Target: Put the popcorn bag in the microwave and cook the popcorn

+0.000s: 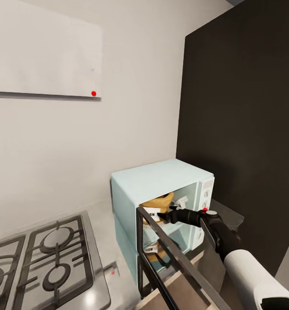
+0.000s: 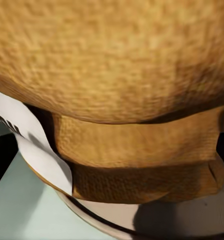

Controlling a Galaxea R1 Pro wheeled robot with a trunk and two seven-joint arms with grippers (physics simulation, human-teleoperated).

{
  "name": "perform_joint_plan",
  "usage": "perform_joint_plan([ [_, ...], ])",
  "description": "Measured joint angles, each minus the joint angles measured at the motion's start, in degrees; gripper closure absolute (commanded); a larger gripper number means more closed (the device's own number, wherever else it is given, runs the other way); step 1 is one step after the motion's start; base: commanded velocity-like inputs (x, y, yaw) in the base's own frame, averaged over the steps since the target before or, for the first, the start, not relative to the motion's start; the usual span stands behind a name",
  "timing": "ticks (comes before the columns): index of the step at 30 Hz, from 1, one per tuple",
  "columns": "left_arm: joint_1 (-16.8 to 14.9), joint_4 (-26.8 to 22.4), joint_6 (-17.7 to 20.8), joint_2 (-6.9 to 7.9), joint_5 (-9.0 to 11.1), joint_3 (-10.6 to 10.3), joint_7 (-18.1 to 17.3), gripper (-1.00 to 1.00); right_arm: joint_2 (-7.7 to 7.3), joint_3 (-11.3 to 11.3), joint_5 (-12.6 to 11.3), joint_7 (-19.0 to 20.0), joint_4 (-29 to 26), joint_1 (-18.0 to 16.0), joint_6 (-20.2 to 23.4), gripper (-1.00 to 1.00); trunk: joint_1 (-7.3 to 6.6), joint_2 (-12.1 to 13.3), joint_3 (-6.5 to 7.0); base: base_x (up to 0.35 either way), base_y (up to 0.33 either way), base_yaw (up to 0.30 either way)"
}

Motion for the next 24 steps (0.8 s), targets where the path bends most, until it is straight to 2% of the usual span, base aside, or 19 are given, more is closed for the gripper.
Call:
perform_joint_plan([
  [5,0.0,0.01,0.0,-0.01,0.07,0.1,0.04,-1.0,-0.2,0.02,0.13,-0.13,-0.08,0.0,0.13,-1.0,0.02,0.01,0.0,-0.14,0.0,0.0],
  [22,-0.02,0.0,0.0,-0.08,0.14,0.17,0.35,-1.0,-1.03,-0.38,0.42,-0.67,-0.92,0.0,0.19,-1.0,0.03,0.01,0.0,-0.343,0.0,0.0],
  [23,-0.01,0.0,0.0,-0.08,0.13,0.16,0.35,-1.0,-1.57,-0.5,0.34,-0.73,-1.16,-0.02,0.2,-1.0,0.04,0.0,0.0,-0.346,0.0,0.0],
  [24,0.0,0.01,0.0,-0.09,0.15,0.16,0.35,-1.0,-2.71,-0.54,0.22,-0.8,-1.6,-0.02,0.16,-1.0,0.03,0.01,0.0,-0.347,0.0,0.0],
])
